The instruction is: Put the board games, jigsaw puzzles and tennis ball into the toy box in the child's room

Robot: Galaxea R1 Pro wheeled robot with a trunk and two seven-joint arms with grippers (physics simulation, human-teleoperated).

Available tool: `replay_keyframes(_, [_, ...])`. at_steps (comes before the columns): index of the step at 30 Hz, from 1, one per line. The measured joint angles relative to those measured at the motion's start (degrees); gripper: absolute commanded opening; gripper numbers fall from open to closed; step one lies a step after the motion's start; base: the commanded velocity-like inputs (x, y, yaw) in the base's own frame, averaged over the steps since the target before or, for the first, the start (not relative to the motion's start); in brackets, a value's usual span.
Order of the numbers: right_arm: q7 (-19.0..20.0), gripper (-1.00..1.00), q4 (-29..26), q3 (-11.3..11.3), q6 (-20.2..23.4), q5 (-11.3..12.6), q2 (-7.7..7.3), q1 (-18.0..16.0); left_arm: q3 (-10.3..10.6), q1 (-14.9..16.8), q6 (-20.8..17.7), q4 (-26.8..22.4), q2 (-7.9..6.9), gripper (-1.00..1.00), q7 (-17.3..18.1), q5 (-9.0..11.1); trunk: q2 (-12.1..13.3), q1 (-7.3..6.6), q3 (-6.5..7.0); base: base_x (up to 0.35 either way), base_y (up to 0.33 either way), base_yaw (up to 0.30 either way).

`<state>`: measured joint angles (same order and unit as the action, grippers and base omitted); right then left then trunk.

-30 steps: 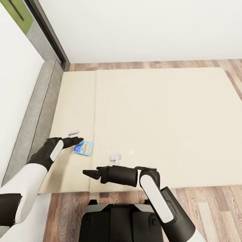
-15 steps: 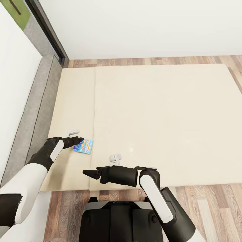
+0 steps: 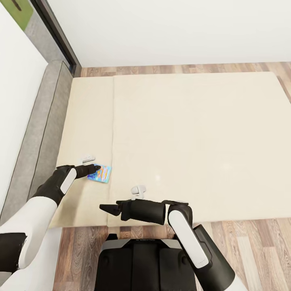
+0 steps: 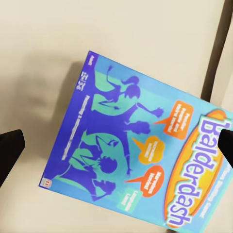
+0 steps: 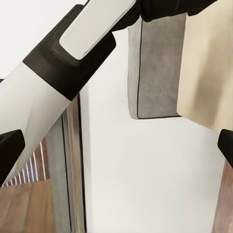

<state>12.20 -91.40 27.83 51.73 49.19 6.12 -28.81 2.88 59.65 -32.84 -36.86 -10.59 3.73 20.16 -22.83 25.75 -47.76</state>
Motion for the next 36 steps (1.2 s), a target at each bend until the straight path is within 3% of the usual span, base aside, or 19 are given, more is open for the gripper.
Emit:
replay_keyframes(9, [0.0, 1.00, 0.0, 0.1, -0.3, -0.1, -0.06, 0.0, 0.0, 0.0, 0.0, 0.0, 0.00, 1.00, 0.1, 0.0, 0.0, 0.00, -0.85, 0.000, 0.000, 0.000])
replay_keyframes(14, [0.1, 1.00, 0.0, 0.2, -2.6, -0.6, -0.11, 0.0, 0.0, 0.0, 0.0, -0.1, -0.05, 1.00, 0.1, 0.0, 0.0, 0.00, -1.11, 0.000, 0.000, 0.000])
replay_keyframes(22, [0.3, 1.00, 0.0, 1.2, -5.7, -5.1, -0.10, 0.0, -0.3, 0.0, 0.0, -1.2, -0.23, 1.00, 1.3, 0.1, 0.0, -0.01, -1.20, 0.000, 0.000, 0.000])
replay_keyframes(26, [0.2, 1.00, 0.2, 1.2, -4.4, -5.1, 1.19, 0.1, -0.4, -0.4, -0.3, -0.6, 0.97, 1.00, 1.7, 0.4, 0.0, -0.01, -1.20, 0.000, 0.000, 0.000])
replay_keyframes(36, [0.2, 1.00, 1.5, 1.2, -6.0, -5.3, 2.84, 0.1, -0.5, -0.8, -0.3, -0.5, 1.42, 1.00, 1.7, 0.4, 0.0, 0.00, -1.20, 0.000, 0.000, 0.000])
